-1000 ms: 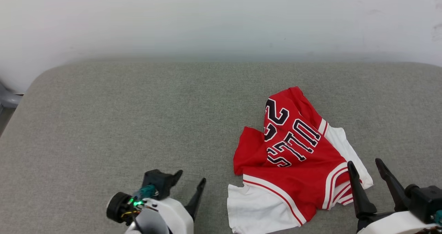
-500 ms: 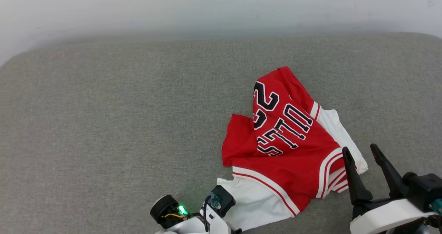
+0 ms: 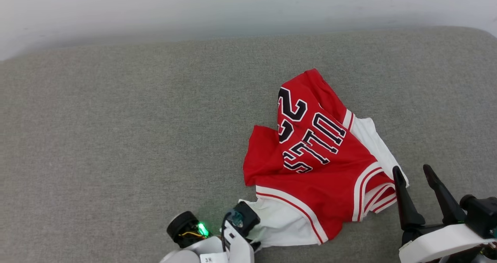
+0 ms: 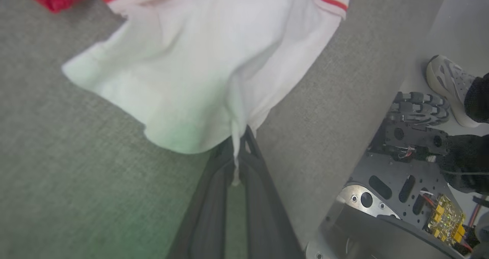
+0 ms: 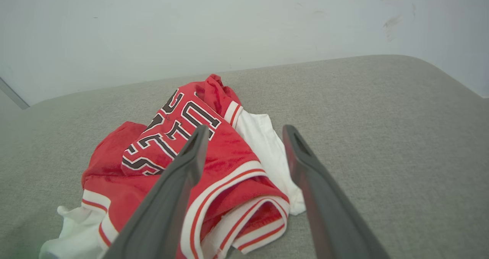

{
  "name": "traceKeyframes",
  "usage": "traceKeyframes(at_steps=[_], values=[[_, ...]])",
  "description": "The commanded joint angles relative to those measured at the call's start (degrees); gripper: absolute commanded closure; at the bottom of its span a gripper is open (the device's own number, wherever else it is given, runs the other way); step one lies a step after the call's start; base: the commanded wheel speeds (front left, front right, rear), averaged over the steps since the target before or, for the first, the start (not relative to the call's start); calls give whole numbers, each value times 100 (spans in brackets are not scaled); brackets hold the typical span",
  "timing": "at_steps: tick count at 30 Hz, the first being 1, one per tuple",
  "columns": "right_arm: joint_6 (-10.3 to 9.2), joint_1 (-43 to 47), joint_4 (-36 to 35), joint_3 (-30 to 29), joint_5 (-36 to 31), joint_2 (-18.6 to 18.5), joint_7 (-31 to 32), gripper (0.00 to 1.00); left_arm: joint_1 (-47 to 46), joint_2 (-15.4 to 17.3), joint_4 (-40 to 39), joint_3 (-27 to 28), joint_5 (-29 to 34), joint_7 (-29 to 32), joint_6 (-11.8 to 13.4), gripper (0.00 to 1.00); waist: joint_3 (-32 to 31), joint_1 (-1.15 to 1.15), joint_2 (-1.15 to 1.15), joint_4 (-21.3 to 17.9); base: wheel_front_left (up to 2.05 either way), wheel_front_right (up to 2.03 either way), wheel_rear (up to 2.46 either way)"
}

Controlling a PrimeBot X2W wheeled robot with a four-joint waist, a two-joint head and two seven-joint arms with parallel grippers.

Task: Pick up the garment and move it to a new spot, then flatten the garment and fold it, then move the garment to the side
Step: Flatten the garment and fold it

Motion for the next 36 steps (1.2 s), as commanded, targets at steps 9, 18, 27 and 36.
traceKeyframes(at_steps=[9, 18, 27, 36], values=[[-4, 45, 111, -369, 87, 13, 120, 0, 275, 582, -147, 819, -193, -645, 620, 100, -284, 0, 0, 336, 0, 0, 0], [-4, 93, 104, -591, 33, 12, 264, 0, 741, 1278, -206, 1623, -597, -804, 1164, 100, -336, 0, 0, 509, 0, 0, 0], [-4, 171, 192, -749, 42, 12, 371, 0, 1228, 1002, 354, 1917, -1197, -1020, 1306, 89, -424, 0, 0, 512, 0, 0, 0], [-4, 267, 138, -806, -121, 12, 589, 0, 1322, 796, 405, 2238, -1164, -1978, 1560, 0, -678, 0, 0, 560, 0, 0, 0]])
